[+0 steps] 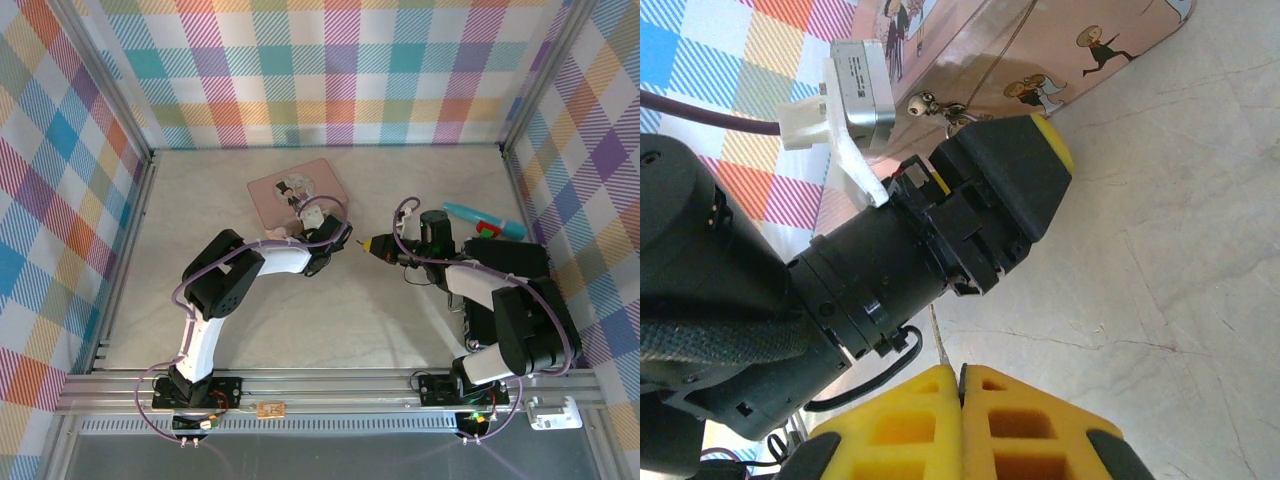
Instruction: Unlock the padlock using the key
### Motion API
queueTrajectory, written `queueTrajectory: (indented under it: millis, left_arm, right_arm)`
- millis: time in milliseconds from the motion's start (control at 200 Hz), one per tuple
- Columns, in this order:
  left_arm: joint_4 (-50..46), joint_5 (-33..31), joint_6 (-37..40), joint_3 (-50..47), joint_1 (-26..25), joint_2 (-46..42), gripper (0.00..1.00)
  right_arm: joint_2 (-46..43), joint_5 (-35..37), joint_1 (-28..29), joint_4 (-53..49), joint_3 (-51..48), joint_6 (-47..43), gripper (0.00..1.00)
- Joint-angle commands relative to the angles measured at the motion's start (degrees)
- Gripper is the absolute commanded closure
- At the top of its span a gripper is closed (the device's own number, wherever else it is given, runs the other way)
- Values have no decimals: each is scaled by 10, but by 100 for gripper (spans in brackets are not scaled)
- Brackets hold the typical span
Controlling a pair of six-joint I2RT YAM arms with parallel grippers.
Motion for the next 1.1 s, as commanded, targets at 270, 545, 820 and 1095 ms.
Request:
queueTrajectory:
  millis: [270,545,820,1095]
  left_arm:
    - [-17,10,28,2,28,27,80]
    - [38,90,12,-35,37,-23,100]
    - [169,204,-55,-92,52,-79,100]
    - [287,280,-104,-138,53,-121,100]
  right_arm:
    - [35,-42,-12,50,-2,26,100]
    - [25,-21,-13,29,-1,23,100]
    - [8,-14,-14,22,1,27,100]
    - [18,-32,-14,39,9,49,100]
